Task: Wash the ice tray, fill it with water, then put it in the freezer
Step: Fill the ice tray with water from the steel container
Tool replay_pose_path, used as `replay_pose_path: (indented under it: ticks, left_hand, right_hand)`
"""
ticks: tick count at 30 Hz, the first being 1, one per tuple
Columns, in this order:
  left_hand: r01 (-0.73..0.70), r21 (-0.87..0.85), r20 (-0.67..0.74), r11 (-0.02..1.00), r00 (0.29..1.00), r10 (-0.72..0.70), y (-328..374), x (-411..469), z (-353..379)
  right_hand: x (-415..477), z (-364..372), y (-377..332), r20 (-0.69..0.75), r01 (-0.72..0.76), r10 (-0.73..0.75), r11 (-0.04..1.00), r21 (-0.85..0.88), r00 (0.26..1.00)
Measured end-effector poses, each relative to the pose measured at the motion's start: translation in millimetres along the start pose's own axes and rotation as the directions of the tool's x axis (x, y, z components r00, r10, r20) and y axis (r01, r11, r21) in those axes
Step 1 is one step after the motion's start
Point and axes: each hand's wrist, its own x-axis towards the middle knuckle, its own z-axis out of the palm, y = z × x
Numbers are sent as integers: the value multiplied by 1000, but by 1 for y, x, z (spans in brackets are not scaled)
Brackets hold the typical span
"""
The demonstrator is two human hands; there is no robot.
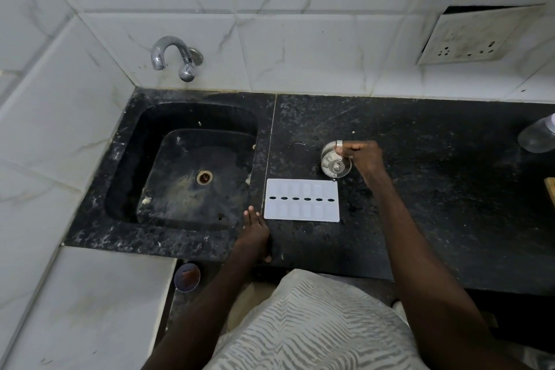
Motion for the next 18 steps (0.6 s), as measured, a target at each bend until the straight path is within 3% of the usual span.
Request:
replay_pose_path:
  ticks: [10,18]
  left_hand:
    - [1,-9,11,1000,1000,-1,1,1,1]
    - [-12,-19,-2,1000,1000,12,-2,1,4]
  right_hand:
    - [-1,3,-5,-86,-40,43,998,38,995]
    - [-11,19,-16,-26,-13,14,1000,24,1000]
